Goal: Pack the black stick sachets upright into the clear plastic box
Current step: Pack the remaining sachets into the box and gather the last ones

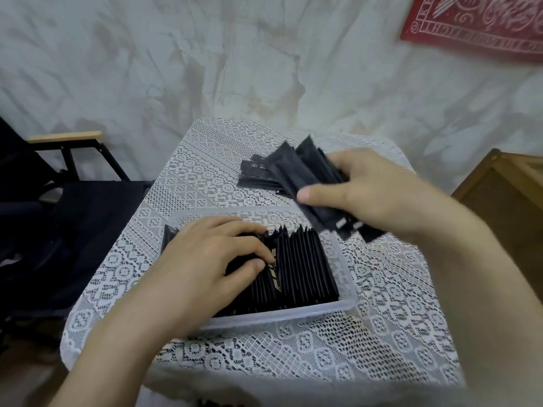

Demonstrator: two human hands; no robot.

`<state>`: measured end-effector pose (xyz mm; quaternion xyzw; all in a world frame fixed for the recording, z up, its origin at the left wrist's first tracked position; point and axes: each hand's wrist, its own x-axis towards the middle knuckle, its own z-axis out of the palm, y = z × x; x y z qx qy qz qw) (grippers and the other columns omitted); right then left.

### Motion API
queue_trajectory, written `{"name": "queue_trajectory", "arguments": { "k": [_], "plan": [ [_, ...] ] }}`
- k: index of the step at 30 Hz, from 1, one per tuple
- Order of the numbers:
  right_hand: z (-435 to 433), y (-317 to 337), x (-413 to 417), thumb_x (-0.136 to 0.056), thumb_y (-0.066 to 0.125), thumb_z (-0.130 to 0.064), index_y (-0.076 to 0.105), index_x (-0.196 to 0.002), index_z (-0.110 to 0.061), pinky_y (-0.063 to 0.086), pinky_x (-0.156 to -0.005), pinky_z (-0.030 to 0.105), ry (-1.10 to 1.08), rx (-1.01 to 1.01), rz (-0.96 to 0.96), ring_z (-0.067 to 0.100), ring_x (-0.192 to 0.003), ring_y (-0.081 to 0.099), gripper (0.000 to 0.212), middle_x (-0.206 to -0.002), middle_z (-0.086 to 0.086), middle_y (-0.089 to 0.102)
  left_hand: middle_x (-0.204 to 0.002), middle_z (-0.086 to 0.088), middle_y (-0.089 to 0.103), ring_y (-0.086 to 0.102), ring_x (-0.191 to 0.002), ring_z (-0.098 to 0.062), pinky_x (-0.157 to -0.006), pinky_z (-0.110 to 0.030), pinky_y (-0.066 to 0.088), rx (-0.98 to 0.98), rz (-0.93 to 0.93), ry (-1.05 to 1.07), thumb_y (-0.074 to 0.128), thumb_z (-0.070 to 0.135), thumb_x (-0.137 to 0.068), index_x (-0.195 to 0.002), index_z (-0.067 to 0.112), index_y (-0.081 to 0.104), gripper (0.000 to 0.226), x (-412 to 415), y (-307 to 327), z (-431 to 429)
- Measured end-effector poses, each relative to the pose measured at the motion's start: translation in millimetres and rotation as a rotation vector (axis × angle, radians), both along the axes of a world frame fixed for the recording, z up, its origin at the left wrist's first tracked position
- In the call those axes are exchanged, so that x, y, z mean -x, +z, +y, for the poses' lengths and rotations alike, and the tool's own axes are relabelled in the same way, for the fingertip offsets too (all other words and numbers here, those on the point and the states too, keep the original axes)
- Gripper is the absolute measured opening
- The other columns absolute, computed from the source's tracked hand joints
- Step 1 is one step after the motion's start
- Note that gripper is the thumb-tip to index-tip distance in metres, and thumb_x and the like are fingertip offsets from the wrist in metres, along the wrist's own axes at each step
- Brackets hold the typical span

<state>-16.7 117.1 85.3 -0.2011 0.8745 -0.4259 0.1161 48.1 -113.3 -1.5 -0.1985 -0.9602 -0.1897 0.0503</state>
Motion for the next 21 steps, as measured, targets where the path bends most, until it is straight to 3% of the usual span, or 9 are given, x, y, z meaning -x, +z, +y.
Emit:
{"name": "queue_trajectory", "arguments": {
  "k": [2, 5, 8, 13, 18, 21],
  "plan": [
    [-1, -15, -15, -0.091, 0.074, -0.02, 0.067, -0.084, -0.015, 0.052, -0.047, 0.03, -0.009, -0.042, -0.04, 0.013, -0.052, 0.066, 0.011, -0.059, -0.001, 0.067, -0.139, 0.044, 0.038, 0.025, -0.136, 0.01, -0.111, -0.027, 0.022, -0.001, -0.002, 0.002, 0.026, 0.067, -0.089, -0.113, 0.06, 0.058, 0.04, 0, 0, 0],
    [-5, -36, -20, -0.082, 0.076, -0.04, 0.071, -0.087, -0.02, 0.06, -0.065, 0.044, -0.094, -0.147, -0.032, 0.02, -0.066, 0.071, 0.021, -0.069, -0.002, 0.073, -0.139, 0.041, 0.04, 0.027, -0.135, 0.009, -0.112, -0.03, 0.025, -0.01, -0.005, 0.008, 0.026, 0.068, -0.089, -0.113, 0.06, 0.058, 0.04, 0, -1, 0],
    [-13, -44, -25, -0.081, 0.073, -0.044, 0.071, -0.09, -0.024, 0.058, -0.078, 0.044, -0.133, -0.257, 0.029, 0.022, -0.078, 0.071, 0.023, -0.076, -0.003, 0.073, -0.138, 0.038, 0.044, 0.03, -0.135, 0.007, -0.113, -0.033, 0.028, -0.013, 0.0, 0.012, 0.028, 0.066, -0.089, -0.113, 0.059, 0.059, 0.04, 1, -2, 0],
    [-17, -48, -37, -0.088, 0.07, -0.044, 0.068, -0.091, -0.023, 0.055, -0.078, 0.035, -0.176, -0.377, 0.076, 0.025, -0.086, 0.068, 0.022, -0.084, -0.002, 0.072, -0.137, 0.038, 0.045, 0.033, -0.132, 0.008, -0.11, -0.031, 0.028, -0.026, 0.02, 0.008, 0.029, 0.065, -0.088, -0.112, 0.057, 0.061, 0.041, 1, -2, 0],
    [-19, -58, -40, -0.089, 0.067, -0.049, 0.062, -0.087, -0.02, 0.052, -0.073, 0.035, -0.219, -0.398, 0.055, 0.026, -0.087, 0.064, 0.029, -0.086, 0.001, 0.069, -0.136, 0.036, 0.049, 0.036, -0.13, 0.007, -0.109, -0.032, 0.032, -0.049, 0.028, -0.003, 0.031, 0.064, -0.088, -0.109, 0.054, 0.064, 0.04, 2, -3, 1],
    [-19, -60, -40, -0.089, 0.067, -0.047, 0.066, -0.089, -0.022, 0.058, -0.075, 0.04, -0.214, -0.321, 0.031, 0.026, -0.084, 0.069, 0.025, -0.084, 0.001, 0.072, -0.136, 0.036, 0.049, 0.036, -0.13, 0.007, -0.11, -0.034, 0.032, -0.065, 0.025, 0.001, 0.031, 0.065, -0.086, -0.109, 0.055, 0.064, 0.042, 3, -3, 1]
  ]
}}
